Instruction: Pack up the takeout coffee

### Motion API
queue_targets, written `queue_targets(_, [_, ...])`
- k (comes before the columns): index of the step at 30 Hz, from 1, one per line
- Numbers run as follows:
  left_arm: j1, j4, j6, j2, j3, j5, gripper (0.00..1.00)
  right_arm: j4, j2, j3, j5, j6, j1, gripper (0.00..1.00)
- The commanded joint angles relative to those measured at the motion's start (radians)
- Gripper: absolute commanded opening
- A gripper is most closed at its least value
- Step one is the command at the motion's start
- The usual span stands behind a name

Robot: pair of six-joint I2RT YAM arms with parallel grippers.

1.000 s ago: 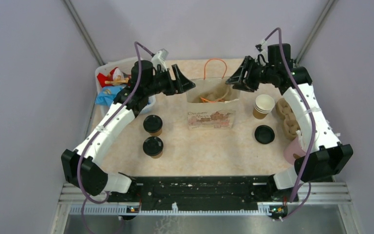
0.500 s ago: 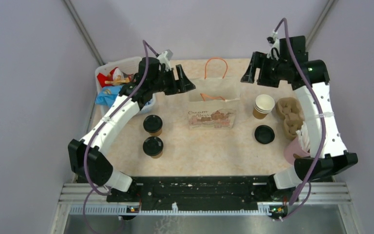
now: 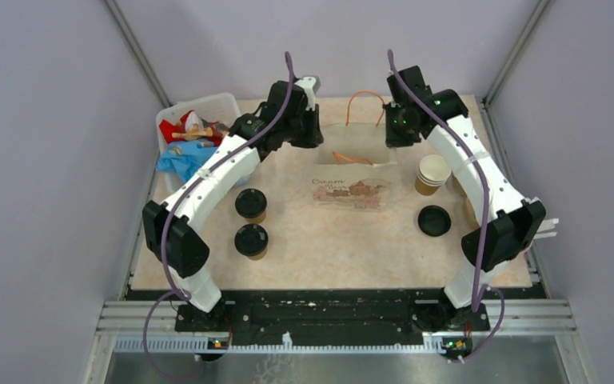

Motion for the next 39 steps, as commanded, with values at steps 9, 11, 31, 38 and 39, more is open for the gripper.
queue_targets(9, [-0.012,-0.195,0.085,0.001,0.359,-0.122,0.00,-0.156,-0.033,0.356,0.017,0.006,0.028,0.00])
queue_targets(11, [-0.013,-0.204,0.068,-0.027,0.381,-0.119,0.00,-0.166,-0.043,0.395,-0.024,0.022,0.028,0.00])
queue_targets(31, [0.063,-0.139,0.010,-0.261,-0.027,-0.056,0.83,-0.068,-0.119,0.114,-0.104,0.005,0.015,0.71])
queue_targets(38, [0.065,-0.105,0.072,-0.147,0.085,-0.076,0.84,0.032,-0.174,-0.020,-0.223,0.243,0.015,0.75])
queue_targets(39, [0.071,-0.098,0.092,-0.126,0.117,-0.068,0.84,0.059,-0.190,-0.048,-0.255,0.258,0.017,0.75])
